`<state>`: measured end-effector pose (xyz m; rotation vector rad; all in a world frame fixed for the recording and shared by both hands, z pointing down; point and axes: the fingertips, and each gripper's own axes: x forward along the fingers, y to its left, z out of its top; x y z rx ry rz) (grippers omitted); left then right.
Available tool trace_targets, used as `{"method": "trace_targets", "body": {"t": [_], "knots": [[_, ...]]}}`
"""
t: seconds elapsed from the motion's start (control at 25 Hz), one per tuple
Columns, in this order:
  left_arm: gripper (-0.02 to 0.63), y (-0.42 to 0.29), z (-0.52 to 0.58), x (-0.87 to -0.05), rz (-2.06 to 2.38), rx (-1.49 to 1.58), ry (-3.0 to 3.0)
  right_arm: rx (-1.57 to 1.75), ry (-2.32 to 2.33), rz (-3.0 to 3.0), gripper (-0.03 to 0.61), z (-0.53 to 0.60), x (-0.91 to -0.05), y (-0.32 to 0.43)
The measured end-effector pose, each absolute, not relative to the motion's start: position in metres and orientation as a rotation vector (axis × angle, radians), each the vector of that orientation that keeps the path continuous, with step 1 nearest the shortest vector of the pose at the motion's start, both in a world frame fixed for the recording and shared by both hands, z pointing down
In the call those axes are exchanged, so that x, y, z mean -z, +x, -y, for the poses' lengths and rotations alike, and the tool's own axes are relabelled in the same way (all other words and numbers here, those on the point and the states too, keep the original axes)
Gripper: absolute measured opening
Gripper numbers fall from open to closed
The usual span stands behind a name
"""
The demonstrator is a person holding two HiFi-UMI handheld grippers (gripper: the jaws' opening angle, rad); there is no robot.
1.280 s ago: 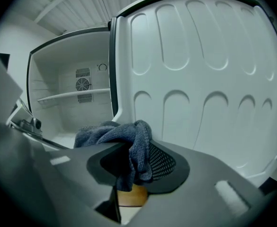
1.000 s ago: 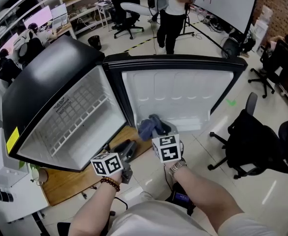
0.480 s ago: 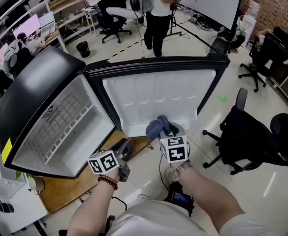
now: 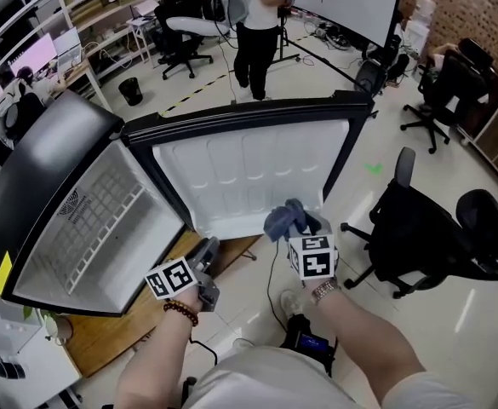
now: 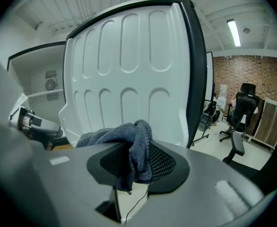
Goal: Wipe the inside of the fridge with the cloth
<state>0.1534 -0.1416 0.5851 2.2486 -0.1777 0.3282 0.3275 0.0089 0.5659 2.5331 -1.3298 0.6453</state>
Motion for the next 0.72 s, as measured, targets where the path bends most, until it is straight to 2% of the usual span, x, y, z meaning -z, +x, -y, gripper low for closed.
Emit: {"method": "trace_targets", "body": {"t": [0.72], "knots": [[0.158, 0.184, 0.142, -0.595, 0.205, -0.291, 2.132, -0.661, 2.570, 1.237, 0.120, -0.041, -0.563, 0.353]]}}
